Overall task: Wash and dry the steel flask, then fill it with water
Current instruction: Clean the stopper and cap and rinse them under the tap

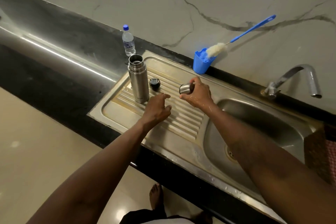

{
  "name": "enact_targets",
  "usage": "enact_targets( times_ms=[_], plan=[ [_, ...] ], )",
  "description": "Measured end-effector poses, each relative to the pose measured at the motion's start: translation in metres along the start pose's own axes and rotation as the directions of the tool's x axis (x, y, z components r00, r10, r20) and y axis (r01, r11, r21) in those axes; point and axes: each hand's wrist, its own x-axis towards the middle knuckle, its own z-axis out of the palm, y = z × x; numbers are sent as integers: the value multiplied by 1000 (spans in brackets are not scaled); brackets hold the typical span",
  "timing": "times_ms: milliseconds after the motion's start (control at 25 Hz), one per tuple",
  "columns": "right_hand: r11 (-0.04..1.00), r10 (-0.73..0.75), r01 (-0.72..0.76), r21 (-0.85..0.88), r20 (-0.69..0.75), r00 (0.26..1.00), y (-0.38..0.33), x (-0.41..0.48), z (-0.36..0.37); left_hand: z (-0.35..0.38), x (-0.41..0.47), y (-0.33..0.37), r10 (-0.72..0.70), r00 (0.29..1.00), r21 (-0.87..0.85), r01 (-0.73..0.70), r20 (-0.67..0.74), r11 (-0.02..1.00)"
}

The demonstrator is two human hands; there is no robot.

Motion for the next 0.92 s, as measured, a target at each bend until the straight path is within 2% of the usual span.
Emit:
enact_targets(
  times_ms=[120, 480, 720, 920],
  plan=[
    [995, -89, 91, -46, 51, 995, -17, 37, 22, -3, 4, -12, -25, 1000, -57, 24, -16, 998],
    [942, -189, 216, -258, 124, 974, -35, 120, 73, 2, 24, -32, -62, 997, -111, 66, 42, 992],
    [959, -205, 226, -173, 130, 970, -40, 138, 88, 5, 32, -42, -111, 993, -164, 114, 30, 980],
    [981, -145, 162, -103, 155, 977, -31, 126, 78, 7, 31, -38, -100, 995, -129, 101, 15, 987]
  ],
)
